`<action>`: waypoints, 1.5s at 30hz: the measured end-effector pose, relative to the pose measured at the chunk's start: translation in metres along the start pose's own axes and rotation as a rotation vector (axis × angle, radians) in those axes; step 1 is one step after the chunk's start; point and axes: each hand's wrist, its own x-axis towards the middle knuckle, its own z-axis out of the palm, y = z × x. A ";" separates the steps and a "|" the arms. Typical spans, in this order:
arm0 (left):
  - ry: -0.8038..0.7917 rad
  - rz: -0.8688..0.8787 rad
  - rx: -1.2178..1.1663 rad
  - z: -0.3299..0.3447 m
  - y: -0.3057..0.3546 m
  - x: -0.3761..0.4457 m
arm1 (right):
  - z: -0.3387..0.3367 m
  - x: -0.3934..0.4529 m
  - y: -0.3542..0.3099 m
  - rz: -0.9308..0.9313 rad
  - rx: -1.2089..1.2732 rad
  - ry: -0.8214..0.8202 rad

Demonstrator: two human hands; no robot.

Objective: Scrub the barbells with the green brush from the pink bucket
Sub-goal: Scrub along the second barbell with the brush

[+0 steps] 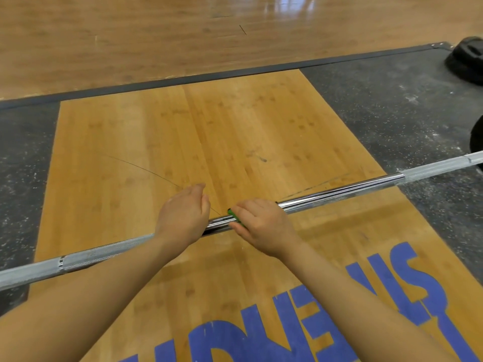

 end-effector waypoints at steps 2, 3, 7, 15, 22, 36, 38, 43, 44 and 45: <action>-0.007 -0.001 0.003 -0.001 0.001 -0.001 | -0.009 -0.010 0.018 0.049 -0.030 0.008; -0.011 0.001 0.004 -0.001 0.001 -0.002 | -0.014 -0.015 0.026 0.068 -0.045 0.014; -0.014 0.029 0.018 0.000 0.002 -0.002 | -0.024 -0.022 0.038 0.107 -0.071 0.029; -0.010 0.039 0.043 -0.001 0.003 -0.002 | -0.011 -0.012 0.013 0.103 -0.047 0.047; -0.004 0.042 0.037 0.000 0.002 -0.002 | -0.034 -0.036 0.063 0.217 -0.094 0.106; -0.134 -0.025 0.062 0.003 0.005 -0.002 | -0.028 -0.028 0.032 0.315 0.030 0.103; -0.181 -0.052 0.069 0.005 0.004 -0.002 | -0.037 -0.030 0.029 0.419 0.091 0.143; -0.235 -0.053 0.060 0.007 0.003 -0.008 | -0.061 -0.035 0.030 0.526 0.121 0.220; -0.238 -0.047 0.061 0.008 0.003 -0.010 | -0.065 -0.037 0.033 0.525 0.114 0.211; -0.239 -0.042 0.063 0.009 0.003 -0.013 | -0.069 -0.039 0.035 0.526 0.103 0.201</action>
